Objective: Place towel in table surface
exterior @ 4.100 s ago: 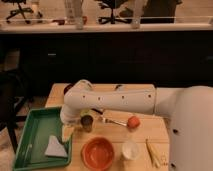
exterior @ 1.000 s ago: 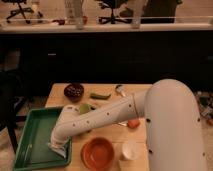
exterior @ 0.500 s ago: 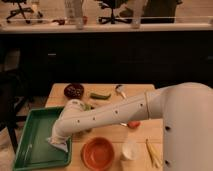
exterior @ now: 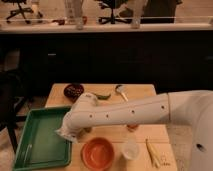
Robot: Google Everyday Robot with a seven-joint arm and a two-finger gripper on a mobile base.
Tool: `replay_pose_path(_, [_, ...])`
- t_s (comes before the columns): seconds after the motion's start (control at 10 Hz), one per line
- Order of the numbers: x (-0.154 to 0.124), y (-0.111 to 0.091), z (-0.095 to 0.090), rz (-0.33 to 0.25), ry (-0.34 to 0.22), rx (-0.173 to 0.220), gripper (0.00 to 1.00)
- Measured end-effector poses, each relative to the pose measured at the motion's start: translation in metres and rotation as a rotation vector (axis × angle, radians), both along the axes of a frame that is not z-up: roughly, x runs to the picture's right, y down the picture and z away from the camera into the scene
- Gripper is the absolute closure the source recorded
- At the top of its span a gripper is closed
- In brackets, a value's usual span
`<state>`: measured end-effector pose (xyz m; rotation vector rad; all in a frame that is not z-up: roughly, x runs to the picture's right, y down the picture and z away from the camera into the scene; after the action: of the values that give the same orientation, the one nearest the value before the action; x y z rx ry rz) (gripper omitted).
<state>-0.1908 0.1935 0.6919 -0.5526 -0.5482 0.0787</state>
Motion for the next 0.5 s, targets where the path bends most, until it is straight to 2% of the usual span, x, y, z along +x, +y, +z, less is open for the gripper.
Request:
replay_pose_path(0.1, [0.0212,-0.0073,0.0011,0.019,0.014,0.006,1.00])
replay_pose_path(0.2, [0.0294,-0.0101,0.0013,0.025,0.018,0.008,1.00])
replay_pose_path(0.5, [0.0293,-0.0106,0.0011,0.025,0.017,0.010,1.00])
